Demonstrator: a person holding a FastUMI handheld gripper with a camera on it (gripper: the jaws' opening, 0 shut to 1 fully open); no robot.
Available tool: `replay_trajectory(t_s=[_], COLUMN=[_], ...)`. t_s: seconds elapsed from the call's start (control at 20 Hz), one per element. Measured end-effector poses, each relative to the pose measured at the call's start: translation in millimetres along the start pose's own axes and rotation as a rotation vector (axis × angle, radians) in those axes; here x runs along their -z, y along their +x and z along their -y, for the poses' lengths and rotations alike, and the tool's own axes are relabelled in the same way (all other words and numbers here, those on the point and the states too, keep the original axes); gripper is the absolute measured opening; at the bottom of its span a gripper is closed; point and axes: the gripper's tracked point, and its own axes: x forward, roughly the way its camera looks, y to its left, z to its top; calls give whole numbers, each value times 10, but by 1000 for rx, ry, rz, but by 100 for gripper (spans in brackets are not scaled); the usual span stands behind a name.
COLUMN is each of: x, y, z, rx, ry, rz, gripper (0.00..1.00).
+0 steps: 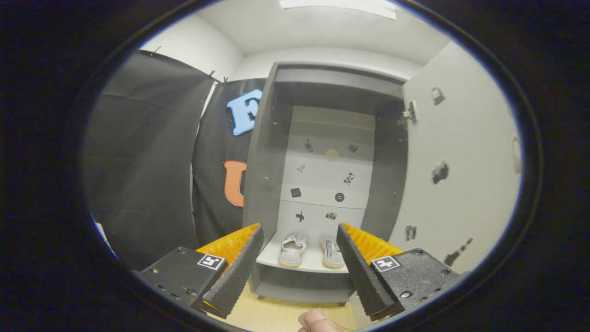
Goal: Open the shoe cabinet door, grab the shoes and put them into the shoe cabinet, then close the shoe cabinet door.
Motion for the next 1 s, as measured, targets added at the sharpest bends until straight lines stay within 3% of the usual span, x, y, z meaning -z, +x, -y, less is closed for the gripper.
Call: replay_trajectory(t_s=[0.25,0.6,1.0], x=[-441,-1047,-675], y=[-1143,-2250,-2697], z=[279,1172,2346], rx=[-27,64,147], ry=[43,16,2], rz=[80,222,101], gripper=[100,100,100])
